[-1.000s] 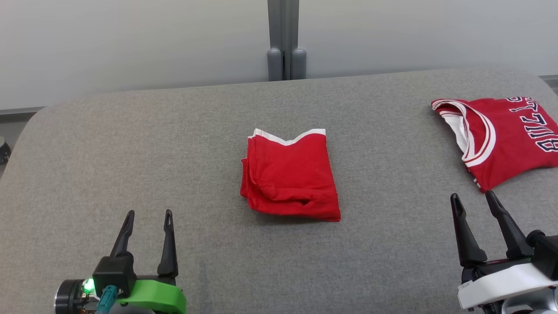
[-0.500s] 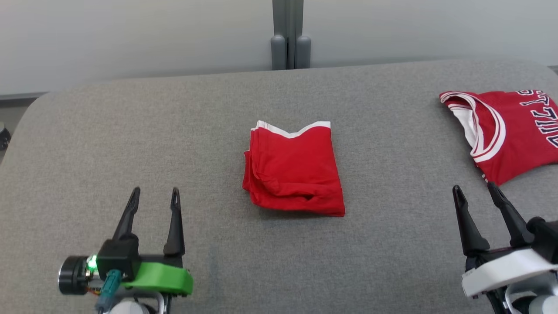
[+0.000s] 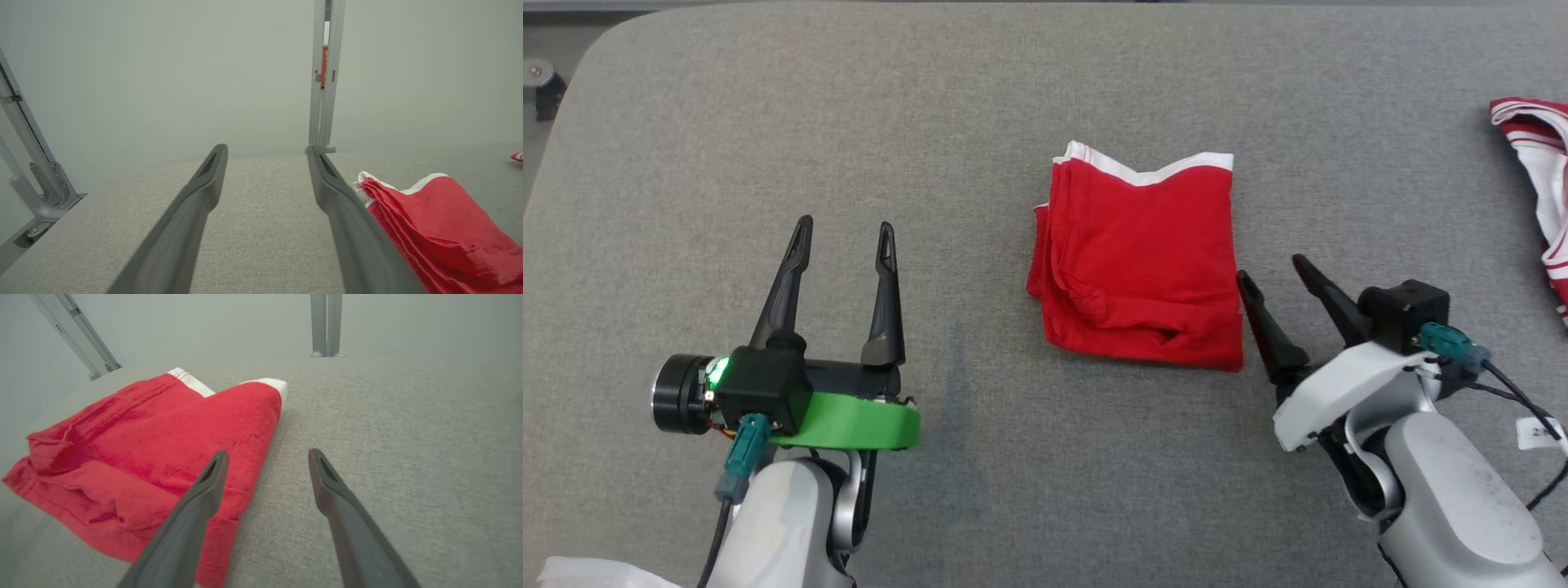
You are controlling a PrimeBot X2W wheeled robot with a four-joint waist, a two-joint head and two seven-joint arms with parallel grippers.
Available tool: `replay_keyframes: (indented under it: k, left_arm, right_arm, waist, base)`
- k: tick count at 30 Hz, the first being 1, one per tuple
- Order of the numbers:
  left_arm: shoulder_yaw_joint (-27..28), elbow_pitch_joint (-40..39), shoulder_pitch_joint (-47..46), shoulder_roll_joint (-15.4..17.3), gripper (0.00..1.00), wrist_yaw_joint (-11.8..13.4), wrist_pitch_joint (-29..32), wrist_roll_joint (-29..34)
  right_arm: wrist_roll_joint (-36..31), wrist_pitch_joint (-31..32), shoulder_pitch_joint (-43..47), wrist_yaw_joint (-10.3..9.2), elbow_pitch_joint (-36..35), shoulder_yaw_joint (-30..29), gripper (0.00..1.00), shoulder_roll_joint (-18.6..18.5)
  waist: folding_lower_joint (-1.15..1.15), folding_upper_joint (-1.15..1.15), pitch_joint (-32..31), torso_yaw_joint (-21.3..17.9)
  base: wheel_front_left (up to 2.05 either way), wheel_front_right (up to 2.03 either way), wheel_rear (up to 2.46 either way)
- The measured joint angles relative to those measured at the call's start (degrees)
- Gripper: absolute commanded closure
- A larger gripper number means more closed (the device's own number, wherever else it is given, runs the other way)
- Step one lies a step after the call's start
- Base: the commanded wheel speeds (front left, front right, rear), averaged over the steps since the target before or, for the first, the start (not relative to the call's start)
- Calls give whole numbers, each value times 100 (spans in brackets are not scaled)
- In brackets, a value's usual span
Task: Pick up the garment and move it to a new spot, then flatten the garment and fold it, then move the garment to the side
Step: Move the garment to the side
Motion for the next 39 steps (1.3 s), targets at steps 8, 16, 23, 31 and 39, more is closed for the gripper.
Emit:
replay_keyframes:
  k: [8,16,23,31,39]
  left_arm:
    - [10,33,-65,-65,0,-52,-7,85]
    - [123,10,-11,-64,0,-49,-8,211]
    - [233,-163,103,96,0,22,-8,368]
    - [-3,-310,-95,112,0,-126,-15,493]
    - [-249,-350,-483,53,0,-230,-15,548]
  right_arm:
    - [355,0,-394,0,1132,632,15,211]
    - [345,-260,-439,3,1120,993,100,74]
    - [353,-457,-443,7,944,1110,100,-458]
    - [654,-622,-577,5,906,1103,100,-1195]
    - [713,-568,-1921,5,1027,1100,100,-1934]
  waist:
    - [0,0,339,344]
    - [0,0,316,162]
    - [0,0,314,-370]
    - [0,0,495,-1244]
    - [0,0,919,-1753]
  base:
    - [0,0,0]
    - [0,0,0]
    - [0,0,0]
    - [0,0,0]
    - [0,0,0]
